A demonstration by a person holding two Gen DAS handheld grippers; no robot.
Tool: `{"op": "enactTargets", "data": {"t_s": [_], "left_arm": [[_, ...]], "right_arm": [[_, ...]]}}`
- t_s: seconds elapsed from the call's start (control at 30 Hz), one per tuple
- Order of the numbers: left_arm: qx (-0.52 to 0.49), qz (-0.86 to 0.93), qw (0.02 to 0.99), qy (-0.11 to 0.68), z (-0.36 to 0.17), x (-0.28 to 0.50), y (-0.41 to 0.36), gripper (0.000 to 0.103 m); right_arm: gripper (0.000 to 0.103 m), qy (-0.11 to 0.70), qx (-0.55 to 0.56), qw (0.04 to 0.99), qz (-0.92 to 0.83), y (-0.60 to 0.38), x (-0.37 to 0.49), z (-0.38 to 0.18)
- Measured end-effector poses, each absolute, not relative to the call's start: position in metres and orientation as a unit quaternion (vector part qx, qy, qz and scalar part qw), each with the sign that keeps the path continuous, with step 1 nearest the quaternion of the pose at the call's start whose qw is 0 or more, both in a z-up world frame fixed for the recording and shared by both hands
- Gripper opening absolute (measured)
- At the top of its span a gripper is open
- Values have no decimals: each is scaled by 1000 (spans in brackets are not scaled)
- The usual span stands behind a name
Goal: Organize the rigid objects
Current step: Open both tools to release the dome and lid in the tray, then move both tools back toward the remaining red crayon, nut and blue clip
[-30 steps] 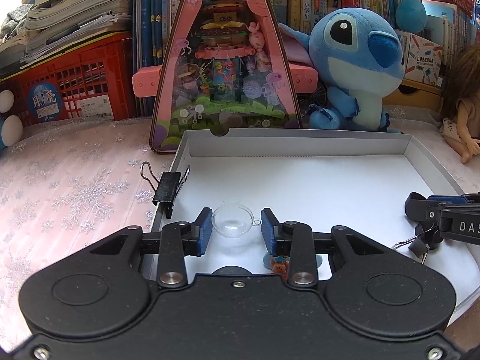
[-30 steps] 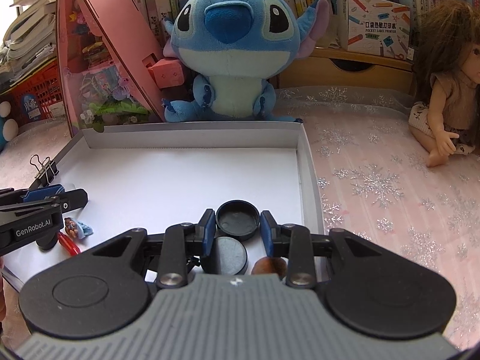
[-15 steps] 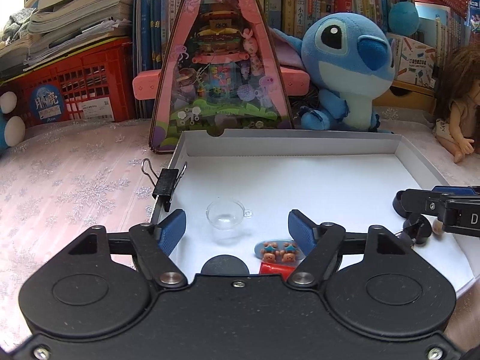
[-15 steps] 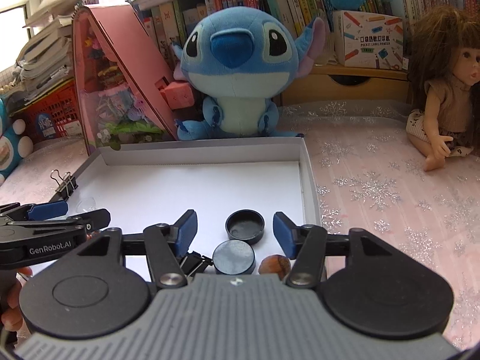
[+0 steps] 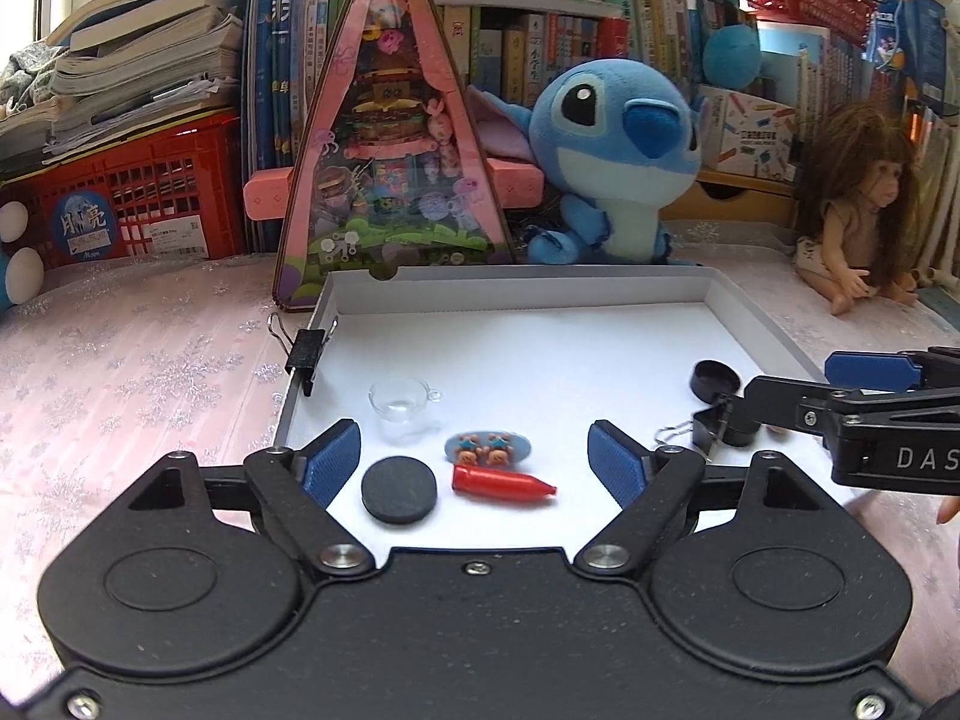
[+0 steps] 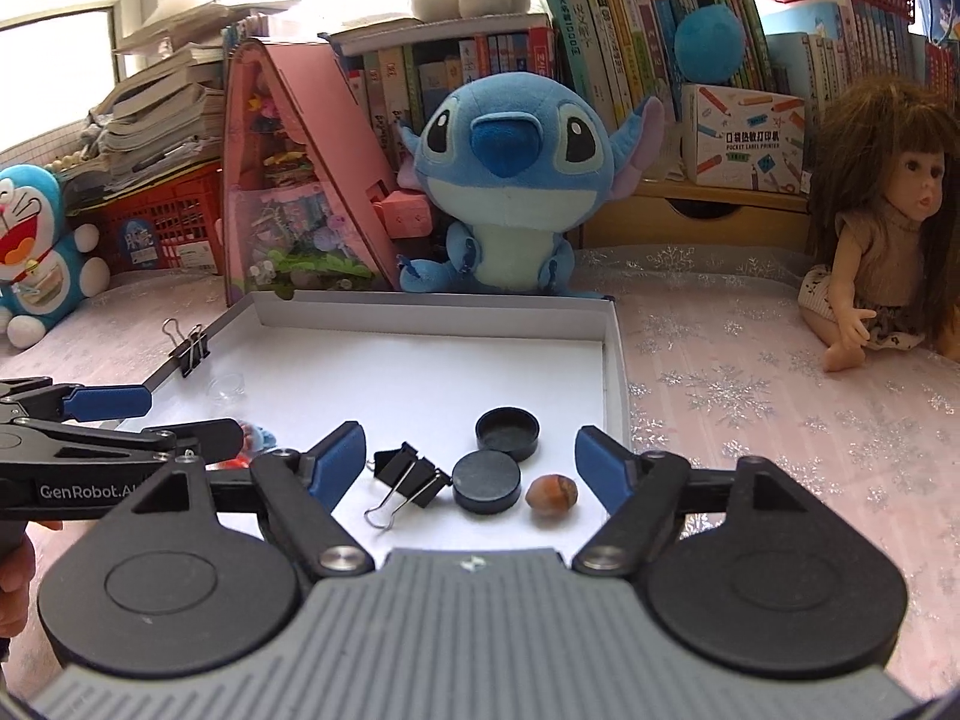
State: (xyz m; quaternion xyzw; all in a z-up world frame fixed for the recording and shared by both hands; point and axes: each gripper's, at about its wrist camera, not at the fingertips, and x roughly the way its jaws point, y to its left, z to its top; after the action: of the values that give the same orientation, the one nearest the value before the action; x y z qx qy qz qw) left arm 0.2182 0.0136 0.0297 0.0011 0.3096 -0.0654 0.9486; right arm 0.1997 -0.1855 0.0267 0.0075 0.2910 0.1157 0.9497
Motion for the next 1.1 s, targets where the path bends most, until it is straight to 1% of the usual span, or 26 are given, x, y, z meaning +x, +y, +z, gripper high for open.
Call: {"op": "enactTargets", "data": {"t_s": [0.53,1.03,1.1], "left_arm": [[21,-100,948,301,37,160,8,83],[45,-139,945,293,24,93,1,83],[53,-143,945,288,22,84,0,84]], "right_arm": [[89,270,-7,955,125,-197,150,36],[90,261,-44,954,143,-201,94,22],[92,254,-60,954,147,-199,85,21]]}}
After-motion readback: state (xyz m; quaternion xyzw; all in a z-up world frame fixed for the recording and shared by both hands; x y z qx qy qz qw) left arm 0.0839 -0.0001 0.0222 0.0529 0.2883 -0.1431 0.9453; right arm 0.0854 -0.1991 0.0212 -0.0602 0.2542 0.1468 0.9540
